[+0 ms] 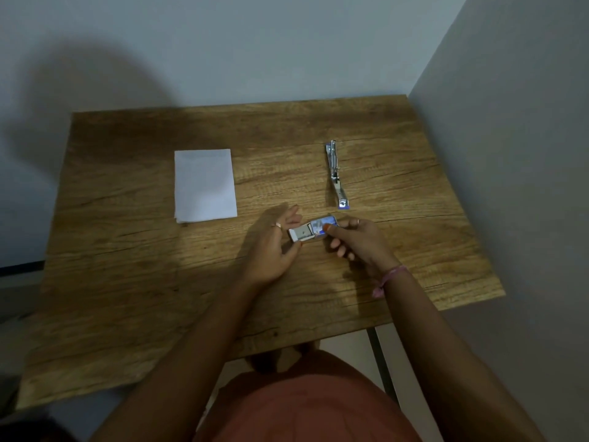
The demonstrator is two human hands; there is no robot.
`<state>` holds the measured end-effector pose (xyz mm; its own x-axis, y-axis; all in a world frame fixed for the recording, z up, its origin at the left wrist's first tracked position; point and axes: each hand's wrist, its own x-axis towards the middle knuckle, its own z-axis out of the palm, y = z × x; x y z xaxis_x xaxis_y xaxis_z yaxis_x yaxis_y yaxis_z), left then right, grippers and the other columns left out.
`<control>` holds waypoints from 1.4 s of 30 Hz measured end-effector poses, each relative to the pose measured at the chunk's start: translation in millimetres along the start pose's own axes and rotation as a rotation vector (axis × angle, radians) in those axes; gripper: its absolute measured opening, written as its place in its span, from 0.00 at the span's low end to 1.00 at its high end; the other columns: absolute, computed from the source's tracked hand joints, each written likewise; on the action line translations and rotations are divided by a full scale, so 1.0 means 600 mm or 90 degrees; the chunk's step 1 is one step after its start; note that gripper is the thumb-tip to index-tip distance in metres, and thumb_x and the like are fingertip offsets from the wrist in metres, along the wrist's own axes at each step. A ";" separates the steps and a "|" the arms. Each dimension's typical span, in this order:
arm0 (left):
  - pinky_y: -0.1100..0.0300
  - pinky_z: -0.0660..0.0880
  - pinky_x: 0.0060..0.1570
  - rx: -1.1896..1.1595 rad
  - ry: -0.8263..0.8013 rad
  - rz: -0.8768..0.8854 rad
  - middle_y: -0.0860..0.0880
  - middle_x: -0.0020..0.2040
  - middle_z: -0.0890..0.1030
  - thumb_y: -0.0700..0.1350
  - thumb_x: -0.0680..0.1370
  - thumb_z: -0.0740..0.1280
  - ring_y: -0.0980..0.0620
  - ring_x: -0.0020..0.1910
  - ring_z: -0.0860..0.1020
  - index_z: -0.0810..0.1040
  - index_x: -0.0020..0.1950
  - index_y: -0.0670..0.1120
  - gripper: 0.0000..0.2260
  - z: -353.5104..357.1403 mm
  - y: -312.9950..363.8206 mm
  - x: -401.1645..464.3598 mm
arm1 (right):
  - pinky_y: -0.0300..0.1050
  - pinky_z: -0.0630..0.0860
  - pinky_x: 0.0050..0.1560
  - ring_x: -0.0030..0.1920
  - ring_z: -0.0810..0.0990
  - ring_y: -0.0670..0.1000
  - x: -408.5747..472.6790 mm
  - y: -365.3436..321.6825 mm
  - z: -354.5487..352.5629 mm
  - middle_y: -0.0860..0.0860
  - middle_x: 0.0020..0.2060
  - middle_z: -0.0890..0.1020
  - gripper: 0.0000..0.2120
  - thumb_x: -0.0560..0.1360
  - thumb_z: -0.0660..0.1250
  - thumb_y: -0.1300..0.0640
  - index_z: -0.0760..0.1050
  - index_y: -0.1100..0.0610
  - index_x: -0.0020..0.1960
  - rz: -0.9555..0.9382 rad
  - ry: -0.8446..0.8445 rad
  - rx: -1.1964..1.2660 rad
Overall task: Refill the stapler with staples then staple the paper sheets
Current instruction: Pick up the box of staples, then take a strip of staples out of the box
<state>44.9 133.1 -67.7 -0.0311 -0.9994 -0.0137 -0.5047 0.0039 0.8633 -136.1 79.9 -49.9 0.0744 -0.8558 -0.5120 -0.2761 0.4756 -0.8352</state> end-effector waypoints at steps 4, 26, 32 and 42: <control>0.76 0.63 0.59 -0.020 0.002 -0.007 0.48 0.64 0.77 0.37 0.75 0.69 0.59 0.62 0.72 0.61 0.74 0.44 0.30 0.004 -0.007 0.000 | 0.34 0.65 0.18 0.20 0.73 0.44 -0.002 0.003 0.004 0.50 0.26 0.81 0.09 0.72 0.74 0.55 0.76 0.58 0.47 -0.021 0.022 0.017; 0.80 0.60 0.59 -0.034 -0.018 -0.007 0.47 0.68 0.74 0.38 0.75 0.68 0.56 0.66 0.71 0.58 0.76 0.48 0.32 0.007 -0.014 0.002 | 0.44 0.70 0.38 0.44 0.82 0.57 -0.008 -0.052 0.080 0.57 0.40 0.83 0.12 0.73 0.66 0.50 0.82 0.58 0.47 -0.234 0.067 -0.689; 0.85 0.58 0.54 -0.027 -0.010 0.002 0.46 0.67 0.75 0.37 0.76 0.68 0.60 0.62 0.70 0.59 0.75 0.45 0.31 0.007 -0.012 0.002 | 0.45 0.71 0.38 0.42 0.82 0.56 -0.008 -0.049 0.080 0.56 0.39 0.83 0.13 0.77 0.63 0.50 0.81 0.59 0.47 -0.260 0.084 -0.691; 0.60 0.68 0.63 0.029 0.006 -0.021 0.49 0.64 0.77 0.40 0.75 0.69 0.52 0.63 0.74 0.61 0.75 0.46 0.30 0.017 0.001 0.010 | 0.30 0.68 0.21 0.18 0.73 0.42 -0.026 -0.005 -0.058 0.48 0.22 0.79 0.09 0.76 0.68 0.51 0.77 0.52 0.38 -0.093 0.097 -0.378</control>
<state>35.4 127.4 -72.6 -0.0056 -0.9993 -0.0366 -0.5438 -0.0277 0.8388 -170.1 85.0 -32.4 0.0260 -0.9438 -0.3296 -0.7621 0.1947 -0.6175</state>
